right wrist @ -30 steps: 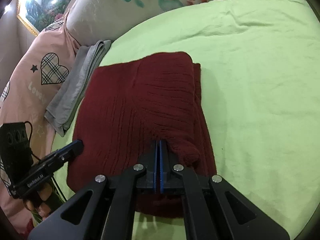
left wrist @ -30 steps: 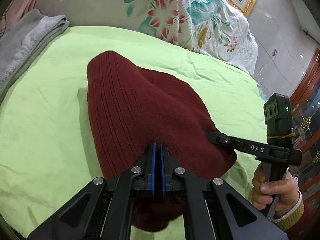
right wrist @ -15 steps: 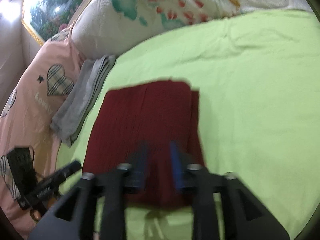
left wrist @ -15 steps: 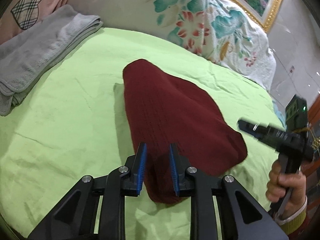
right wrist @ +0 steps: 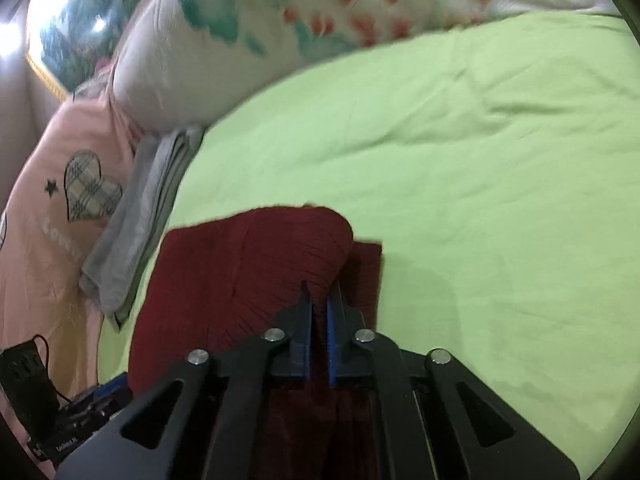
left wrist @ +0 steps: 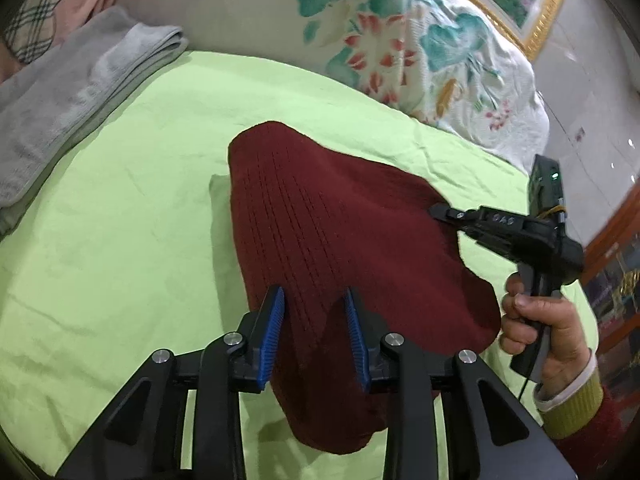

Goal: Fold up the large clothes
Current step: 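Open both tools and lift them off the sweater edge, then pinch the sweater bundle edge with the right tool while the left tool pinches beside it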

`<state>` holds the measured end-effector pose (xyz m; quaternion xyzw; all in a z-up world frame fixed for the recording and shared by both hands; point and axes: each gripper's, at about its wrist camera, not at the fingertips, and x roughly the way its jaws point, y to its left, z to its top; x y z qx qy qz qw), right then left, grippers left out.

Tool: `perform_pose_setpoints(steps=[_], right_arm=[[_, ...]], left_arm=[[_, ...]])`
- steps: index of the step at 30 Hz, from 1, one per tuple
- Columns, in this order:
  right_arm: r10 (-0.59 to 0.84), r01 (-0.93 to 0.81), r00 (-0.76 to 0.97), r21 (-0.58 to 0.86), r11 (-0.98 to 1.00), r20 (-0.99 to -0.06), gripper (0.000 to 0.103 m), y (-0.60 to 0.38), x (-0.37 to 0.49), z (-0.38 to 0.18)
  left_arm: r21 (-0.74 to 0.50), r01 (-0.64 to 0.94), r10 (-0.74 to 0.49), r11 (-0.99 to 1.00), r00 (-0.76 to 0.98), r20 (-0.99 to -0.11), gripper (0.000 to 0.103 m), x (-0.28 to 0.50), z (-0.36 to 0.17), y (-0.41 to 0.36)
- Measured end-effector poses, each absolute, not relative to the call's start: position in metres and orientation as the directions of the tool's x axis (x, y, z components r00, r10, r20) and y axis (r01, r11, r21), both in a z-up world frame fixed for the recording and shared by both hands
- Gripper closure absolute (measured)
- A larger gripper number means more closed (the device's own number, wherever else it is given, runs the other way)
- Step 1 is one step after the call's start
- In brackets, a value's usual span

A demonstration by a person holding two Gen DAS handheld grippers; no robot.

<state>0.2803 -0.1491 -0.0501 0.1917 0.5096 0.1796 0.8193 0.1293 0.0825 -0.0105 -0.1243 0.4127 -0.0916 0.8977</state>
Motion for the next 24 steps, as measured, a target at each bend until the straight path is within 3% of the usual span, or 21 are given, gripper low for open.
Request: perform_pose_setpoints(steps=[5,9,13,18,24], right_arm=[[0.457,-0.075,0.346,0.461,0.884,-0.819,0.096,-0.143,0.287,-0.079],[0.461,-0.073,0.369,0.47,0.88,-0.807,0.083,-0.147,0.281,-0.059],[0.473,-0.115,0.416,0.471,0.875,-0.777,0.082,-0.154,0.253,-0.023],[0.499,-0.181,0.441,0.47,0.864,-0.746,0.06,-0.158,0.202,0.01],[0.508,-0.201,0.423,0.469,0.86,-0.751,0.06,-0.159,0.156,0.016]], left_arm=[[-0.224,0.058,-0.209,0.973,0.635,-0.744,0.069,0.137,-0.015,0.07],[-0.215,0.041,-0.192,0.976,0.635,-0.748,0.067,0.132,-0.01,0.073],[-0.224,0.017,-0.182,0.975,0.644,-0.743,0.065,0.119,-0.005,0.077],[-0.19,-0.012,-0.135,0.982,0.661,-0.738,0.05,0.092,0.002,0.073],[-0.18,-0.027,-0.119,0.983,0.656,-0.746,0.049,0.069,0.0,0.069]])
